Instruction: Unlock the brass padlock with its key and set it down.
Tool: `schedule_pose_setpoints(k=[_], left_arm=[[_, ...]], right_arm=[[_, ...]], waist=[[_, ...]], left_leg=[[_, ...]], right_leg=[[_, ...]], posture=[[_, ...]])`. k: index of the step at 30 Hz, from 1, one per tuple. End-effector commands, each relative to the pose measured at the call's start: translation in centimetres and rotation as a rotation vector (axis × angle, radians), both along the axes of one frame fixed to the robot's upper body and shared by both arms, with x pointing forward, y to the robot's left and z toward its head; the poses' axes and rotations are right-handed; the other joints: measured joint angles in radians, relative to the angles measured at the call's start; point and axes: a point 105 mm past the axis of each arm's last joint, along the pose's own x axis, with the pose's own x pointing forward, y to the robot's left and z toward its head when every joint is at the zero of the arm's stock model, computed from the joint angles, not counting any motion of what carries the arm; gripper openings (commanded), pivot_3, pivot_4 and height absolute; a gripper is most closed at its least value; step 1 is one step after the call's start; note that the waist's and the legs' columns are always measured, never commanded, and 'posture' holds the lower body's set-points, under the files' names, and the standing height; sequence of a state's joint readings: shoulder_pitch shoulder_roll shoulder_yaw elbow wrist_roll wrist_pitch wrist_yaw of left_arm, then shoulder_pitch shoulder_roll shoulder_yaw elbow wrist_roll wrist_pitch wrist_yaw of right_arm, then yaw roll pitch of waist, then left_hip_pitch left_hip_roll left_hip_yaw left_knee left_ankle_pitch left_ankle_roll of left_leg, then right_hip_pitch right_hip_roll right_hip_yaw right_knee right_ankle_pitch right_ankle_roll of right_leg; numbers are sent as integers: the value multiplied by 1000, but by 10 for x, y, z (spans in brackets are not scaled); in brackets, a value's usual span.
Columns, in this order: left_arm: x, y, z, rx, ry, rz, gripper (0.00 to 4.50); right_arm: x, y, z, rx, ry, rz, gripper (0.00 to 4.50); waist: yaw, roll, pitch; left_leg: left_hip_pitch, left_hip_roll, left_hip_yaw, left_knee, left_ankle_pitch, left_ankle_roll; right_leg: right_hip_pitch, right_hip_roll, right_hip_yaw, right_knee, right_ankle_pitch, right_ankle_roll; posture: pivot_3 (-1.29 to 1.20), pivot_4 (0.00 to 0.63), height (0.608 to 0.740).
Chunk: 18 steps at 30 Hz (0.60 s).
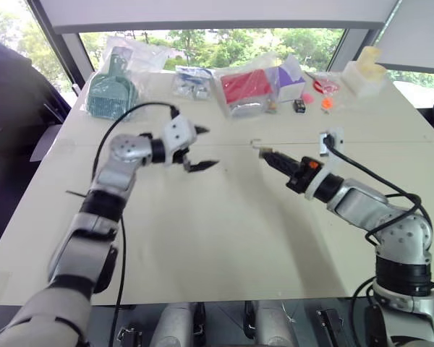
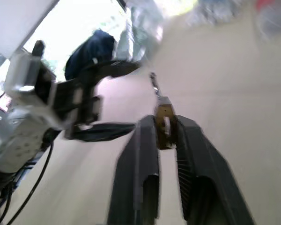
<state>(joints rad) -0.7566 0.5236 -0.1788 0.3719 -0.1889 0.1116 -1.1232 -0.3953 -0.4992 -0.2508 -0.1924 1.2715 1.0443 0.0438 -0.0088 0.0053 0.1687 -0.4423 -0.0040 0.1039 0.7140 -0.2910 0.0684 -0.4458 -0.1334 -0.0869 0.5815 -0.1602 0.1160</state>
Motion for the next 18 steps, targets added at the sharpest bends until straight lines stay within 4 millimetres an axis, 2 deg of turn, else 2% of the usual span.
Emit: schedule_pose_setpoints(k=[1,4,6,9,11,12,15,18], left_arm=[[-40,-10,16,-48,102,-131,4452],[-65,-8,10,-45,202,-160,4452],[-72,-6,9,-52,237,-150,4452],[-76,-6,8,-56,250,-138,4452],[-77,-7,8,-58,252,-129,4500],[-76,-7,8,-59,253,-126,4500],[-75,-7,9,-70,252,-113,4500],[-74,-6,9,-75,250,-100,4500]], right_arm=[[-1,0,-8,62,102,56,0],[2,2,-26,28,189,97,0],[6,0,-41,-69,235,112,0],[12,-2,-46,-143,249,149,0],[16,-4,-47,-178,250,165,1011],[17,-6,-47,-194,251,173,1280],[19,-12,-50,-242,254,190,2916],[16,-25,-46,-340,214,191,4309]], waist=[[-3,0,0],[-4,0,0],[-3,1,0],[-3,1,0],[-3,1,1],[-3,1,1],[-2,1,0],[3,1,0]], left_leg=[[0,0,0,0,0,0],[0,0,0,0,0,0],[0,0,0,0,0,0],[1,0,-1,0,-1,1],[1,0,-1,0,-1,1],[1,0,-1,0,-1,1],[1,0,-1,0,0,0],[1,0,-1,0,0,0]], right_leg=[[0,0,0,-1,0,0],[0,0,0,-2,-1,-3],[0,0,0,-2,-2,-3],[0,0,0,-2,-2,-4],[0,0,0,-2,-2,-4],[0,1,0,-2,-2,-4],[0,1,0,-2,-2,-3],[1,1,0,-2,-2,-3]], posture=[[0,150,735],[0,150,735],[0,150,735],[0,150,735],[0,150,735],[0,150,735],[0,150,735],[0,150,735]])
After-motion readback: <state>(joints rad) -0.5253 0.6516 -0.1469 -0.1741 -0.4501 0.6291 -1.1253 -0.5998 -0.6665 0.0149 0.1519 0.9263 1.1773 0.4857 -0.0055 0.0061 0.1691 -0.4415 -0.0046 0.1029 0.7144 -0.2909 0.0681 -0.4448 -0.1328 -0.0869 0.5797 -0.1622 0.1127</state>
